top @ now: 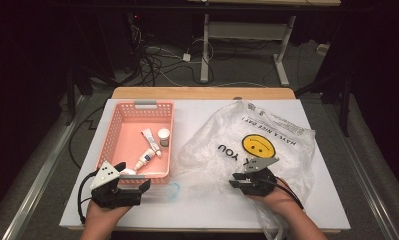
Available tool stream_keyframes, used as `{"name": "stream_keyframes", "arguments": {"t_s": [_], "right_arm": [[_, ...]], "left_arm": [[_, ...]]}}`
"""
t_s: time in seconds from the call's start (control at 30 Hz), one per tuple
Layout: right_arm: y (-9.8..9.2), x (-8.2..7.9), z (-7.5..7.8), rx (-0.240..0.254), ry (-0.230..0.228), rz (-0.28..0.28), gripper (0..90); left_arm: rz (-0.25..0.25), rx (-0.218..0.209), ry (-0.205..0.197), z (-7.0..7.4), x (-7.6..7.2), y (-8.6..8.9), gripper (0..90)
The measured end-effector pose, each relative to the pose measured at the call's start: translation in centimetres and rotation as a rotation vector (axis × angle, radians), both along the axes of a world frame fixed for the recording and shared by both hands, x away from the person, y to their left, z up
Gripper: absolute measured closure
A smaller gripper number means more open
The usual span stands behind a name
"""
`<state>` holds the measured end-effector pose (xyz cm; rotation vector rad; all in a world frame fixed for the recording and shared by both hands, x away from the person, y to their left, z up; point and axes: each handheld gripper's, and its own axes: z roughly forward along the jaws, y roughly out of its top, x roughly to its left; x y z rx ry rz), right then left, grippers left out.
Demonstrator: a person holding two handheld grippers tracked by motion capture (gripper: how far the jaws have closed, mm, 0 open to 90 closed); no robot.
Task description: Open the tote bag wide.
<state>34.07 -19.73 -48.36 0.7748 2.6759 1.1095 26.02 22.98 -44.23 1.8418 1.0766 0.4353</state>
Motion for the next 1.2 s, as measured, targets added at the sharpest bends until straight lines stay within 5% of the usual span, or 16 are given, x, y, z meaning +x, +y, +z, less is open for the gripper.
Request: {"name": "stream_keyframes", "arguments": {"t_s": [0.5, 0.83, 1.03, 1.2], "right_arm": [[-0.02, -0.08, 0.29, -0.01, -0.012, -0.011, 78.0], [-0.06, -0.09, 0.5, -0.016, -0.033, -0.014, 76.9], [0.07, -0.07, 0.2, -0.045, -0.044, -0.03, 89.2], [-0.16, 0.13, 0.19, -0.023, -0.048, -0.059, 90.0]], "left_arm": [[-0.002, 0.003, -0.002, 0.02, -0.03, -0.02, 0.0], [-0.006, 0.009, 0.0, -0.01, 0.01, -0.1, 0.0], [-0.005, 0.008, 0.0, 0.0, -0.01, -0.08, 0.0], [-0.007, 0.01, -0.001, 0.02, -0.03, -0.12, 0.0]]}}
